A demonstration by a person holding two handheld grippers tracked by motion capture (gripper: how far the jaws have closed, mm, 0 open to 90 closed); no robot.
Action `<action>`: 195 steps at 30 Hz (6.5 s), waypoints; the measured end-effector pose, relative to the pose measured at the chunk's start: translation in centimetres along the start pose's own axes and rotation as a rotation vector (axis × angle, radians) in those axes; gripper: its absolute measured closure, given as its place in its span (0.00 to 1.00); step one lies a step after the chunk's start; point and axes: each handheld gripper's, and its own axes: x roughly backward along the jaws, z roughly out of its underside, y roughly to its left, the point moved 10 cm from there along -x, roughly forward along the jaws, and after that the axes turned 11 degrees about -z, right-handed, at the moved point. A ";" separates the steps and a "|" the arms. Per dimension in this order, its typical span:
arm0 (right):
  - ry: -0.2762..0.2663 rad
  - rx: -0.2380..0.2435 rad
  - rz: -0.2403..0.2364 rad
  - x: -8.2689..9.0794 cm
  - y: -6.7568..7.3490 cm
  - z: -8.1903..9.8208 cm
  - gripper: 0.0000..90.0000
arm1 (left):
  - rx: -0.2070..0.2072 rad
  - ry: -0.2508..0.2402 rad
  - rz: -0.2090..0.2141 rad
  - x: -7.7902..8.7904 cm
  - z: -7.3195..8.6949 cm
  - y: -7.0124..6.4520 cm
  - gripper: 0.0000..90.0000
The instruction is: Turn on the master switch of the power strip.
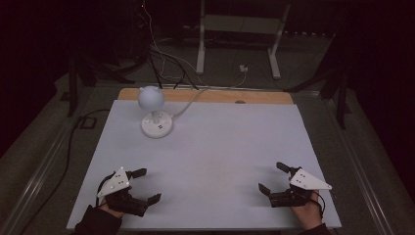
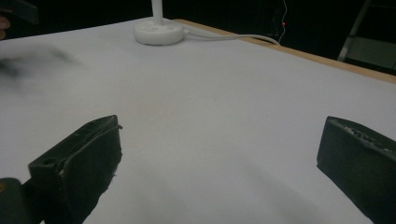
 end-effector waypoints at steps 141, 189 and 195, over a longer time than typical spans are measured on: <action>-0.008 0.009 -0.003 0.1 1.1 -0.6 0.00 | 0.090 0.025 -0.425 -11.2 -9.2 7.5 0.00; -0.019 -0.006 -0.022 0.1 1.1 -0.6 0.00 | 0.063 0.108 -0.601 -15.6 -7.6 13.2 0.95; -0.020 -0.007 -0.023 0.1 1.1 -0.6 0.00 | 0.052 0.126 -0.642 -16.3 -7.0 14.2 1.00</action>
